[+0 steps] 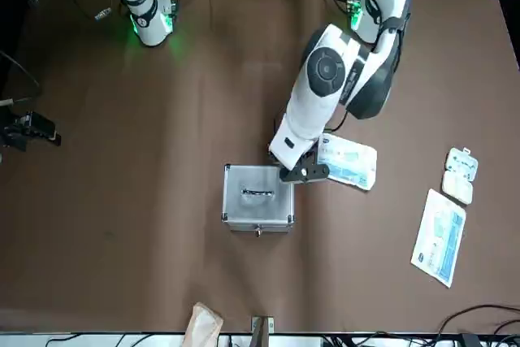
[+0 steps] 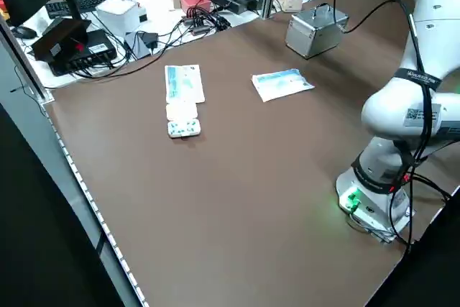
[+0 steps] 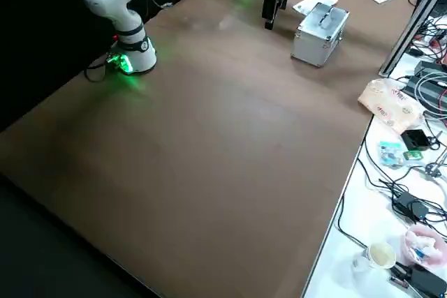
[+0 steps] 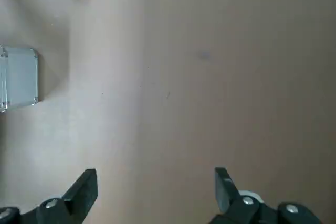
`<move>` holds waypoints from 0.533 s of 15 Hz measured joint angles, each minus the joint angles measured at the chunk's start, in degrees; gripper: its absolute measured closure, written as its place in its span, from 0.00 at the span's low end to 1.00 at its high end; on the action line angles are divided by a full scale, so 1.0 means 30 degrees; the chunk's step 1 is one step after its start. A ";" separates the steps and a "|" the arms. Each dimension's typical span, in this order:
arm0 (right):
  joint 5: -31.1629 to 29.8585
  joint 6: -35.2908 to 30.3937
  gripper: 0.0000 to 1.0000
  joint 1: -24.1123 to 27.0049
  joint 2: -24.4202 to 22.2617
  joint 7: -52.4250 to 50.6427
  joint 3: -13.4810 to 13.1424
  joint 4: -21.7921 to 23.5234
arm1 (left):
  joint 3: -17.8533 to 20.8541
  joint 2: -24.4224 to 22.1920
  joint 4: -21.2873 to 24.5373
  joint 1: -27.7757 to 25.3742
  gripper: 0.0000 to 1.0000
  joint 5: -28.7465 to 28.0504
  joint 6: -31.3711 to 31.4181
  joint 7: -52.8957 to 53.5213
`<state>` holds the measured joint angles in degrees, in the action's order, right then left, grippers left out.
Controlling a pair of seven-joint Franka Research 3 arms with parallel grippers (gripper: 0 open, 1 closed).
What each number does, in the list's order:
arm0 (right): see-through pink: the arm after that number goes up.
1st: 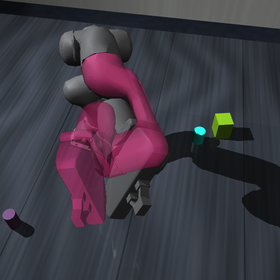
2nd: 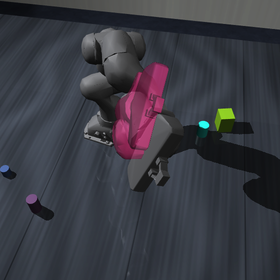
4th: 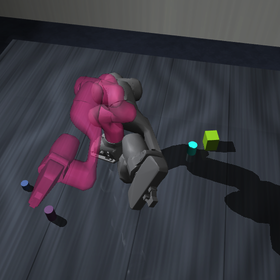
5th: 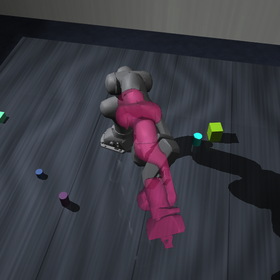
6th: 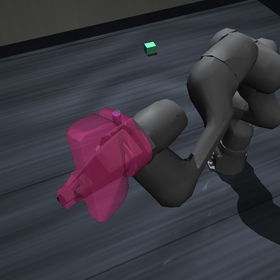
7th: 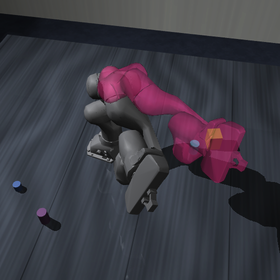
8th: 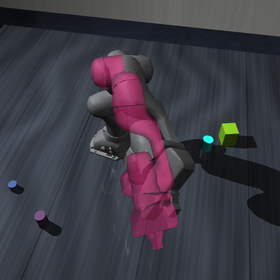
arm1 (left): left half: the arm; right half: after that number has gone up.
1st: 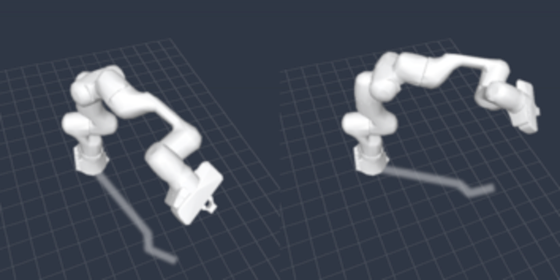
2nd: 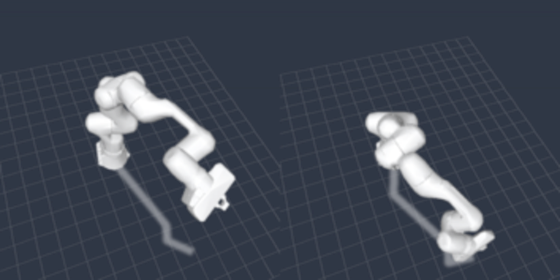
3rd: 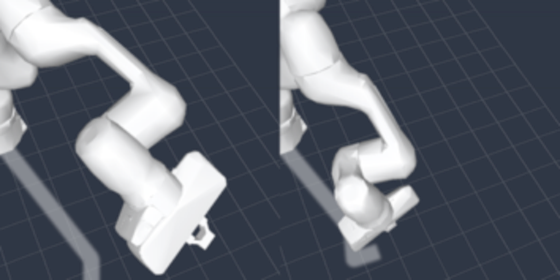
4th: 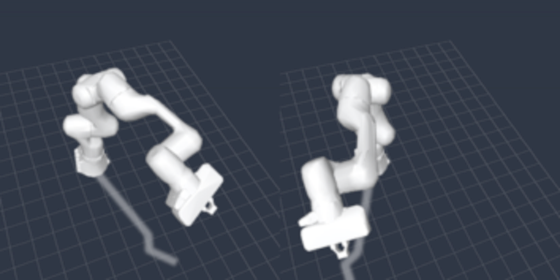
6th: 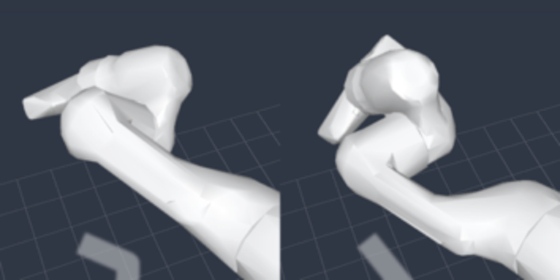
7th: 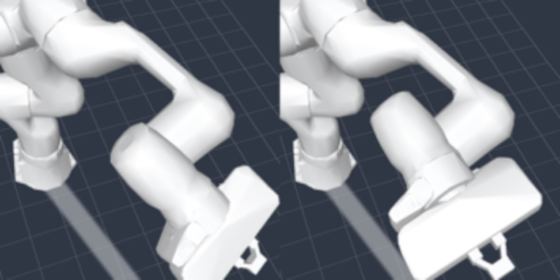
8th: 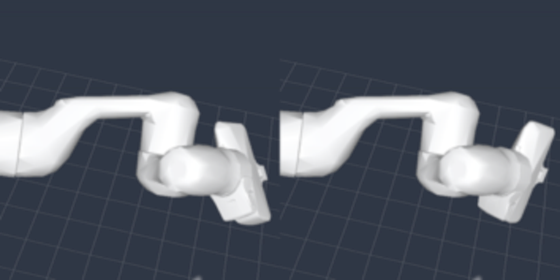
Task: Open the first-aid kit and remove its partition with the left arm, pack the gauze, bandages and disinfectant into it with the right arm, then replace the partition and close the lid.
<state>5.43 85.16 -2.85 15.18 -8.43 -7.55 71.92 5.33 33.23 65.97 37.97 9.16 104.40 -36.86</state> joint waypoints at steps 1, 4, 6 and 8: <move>0.0000 -0.0001 0.01 -0.0001 0.0000 0.0000 0.0001 -0.0002 | 0.0002 -0.0248 -0.0008 -0.0234 0.49 -0.0020 -0.0482 0.0393; -0.0001 -0.0006 0.01 0.0000 0.0000 0.0000 0.0000 0.0000 | 0.0019 -0.1091 -0.0014 -0.1040 0.22 -0.0183 -0.2166 0.3040; -0.0002 -0.0010 0.01 0.0000 0.0000 0.0000 0.0001 0.0001 | 0.0031 -0.1597 -0.0015 -0.1725 0.04 -0.0247 -0.3216 0.4760; -0.0004 -0.0017 0.01 0.0000 0.0000 0.0000 0.0000 0.0002 | 0.0050 -0.2056 -0.0016 -0.2560 0.00 -0.0270 -0.4165 0.6014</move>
<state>5.42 85.11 -2.85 15.18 -8.43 -7.55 71.93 5.48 27.06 65.93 30.29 8.36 91.90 -18.81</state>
